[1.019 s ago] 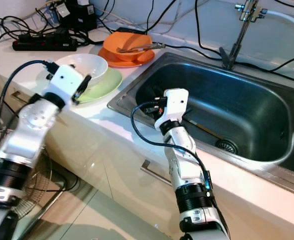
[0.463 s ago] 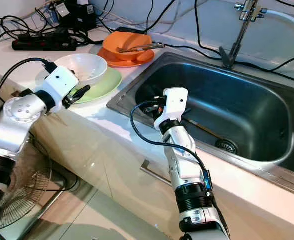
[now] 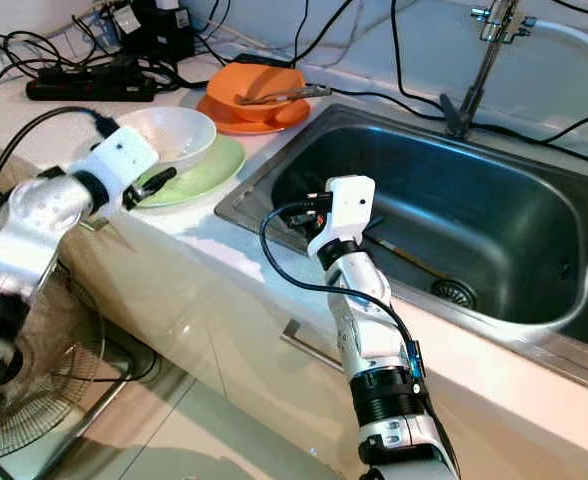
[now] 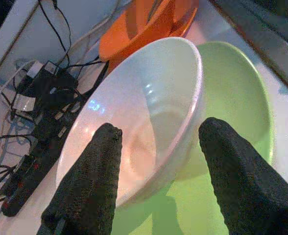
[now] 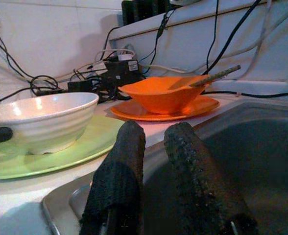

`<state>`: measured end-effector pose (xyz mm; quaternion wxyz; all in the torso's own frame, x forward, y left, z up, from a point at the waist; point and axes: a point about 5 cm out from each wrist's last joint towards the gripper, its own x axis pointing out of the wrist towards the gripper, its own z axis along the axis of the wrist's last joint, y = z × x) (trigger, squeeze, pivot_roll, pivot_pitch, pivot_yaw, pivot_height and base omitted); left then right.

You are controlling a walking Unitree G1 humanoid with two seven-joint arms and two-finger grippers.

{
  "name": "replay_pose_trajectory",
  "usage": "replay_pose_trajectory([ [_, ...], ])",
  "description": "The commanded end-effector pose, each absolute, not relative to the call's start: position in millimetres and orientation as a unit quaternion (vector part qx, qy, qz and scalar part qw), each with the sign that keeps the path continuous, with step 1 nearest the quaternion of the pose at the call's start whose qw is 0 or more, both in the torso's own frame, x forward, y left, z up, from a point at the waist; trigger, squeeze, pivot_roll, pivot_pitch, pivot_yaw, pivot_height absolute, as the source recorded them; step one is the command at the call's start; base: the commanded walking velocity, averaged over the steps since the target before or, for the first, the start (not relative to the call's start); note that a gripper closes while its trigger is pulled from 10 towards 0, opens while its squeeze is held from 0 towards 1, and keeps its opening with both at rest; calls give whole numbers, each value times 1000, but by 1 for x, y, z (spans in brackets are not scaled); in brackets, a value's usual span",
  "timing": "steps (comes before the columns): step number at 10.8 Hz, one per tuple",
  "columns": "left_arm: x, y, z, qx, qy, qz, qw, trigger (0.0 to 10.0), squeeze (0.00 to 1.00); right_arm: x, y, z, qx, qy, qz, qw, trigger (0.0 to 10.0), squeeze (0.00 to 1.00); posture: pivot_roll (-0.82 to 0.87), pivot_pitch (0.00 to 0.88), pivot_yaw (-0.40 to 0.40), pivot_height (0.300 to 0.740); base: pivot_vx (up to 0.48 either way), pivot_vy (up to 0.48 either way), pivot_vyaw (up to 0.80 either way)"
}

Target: Kitchen organization

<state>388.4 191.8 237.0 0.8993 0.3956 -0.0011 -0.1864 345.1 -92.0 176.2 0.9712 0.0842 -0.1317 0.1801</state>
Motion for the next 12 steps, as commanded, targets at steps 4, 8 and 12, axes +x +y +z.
replay_pose_trajectory([
  [4, 399, 184, 240, 425, 20, -208, 881, 10000, 0, 337, -93, 173, 90, -129, 175, 972, 10000, 0, 152, 98, 5, 740, 0, 0, 0],
  [8, 403, 180, 243, 461, 24, -221, 859, 10000, 0, 335, -94, 173, 91, -125, 172, 973, 10000, 0, 152, 106, 7, 740, 0, 0, 0],
  [12, 405, 185, 229, 508, 77, -211, 832, 7608, 0, 335, -93, 173, 90, -123, 174, 973, 10000, 0, 146, 103, 5, 740, 0, 0, 0],
])
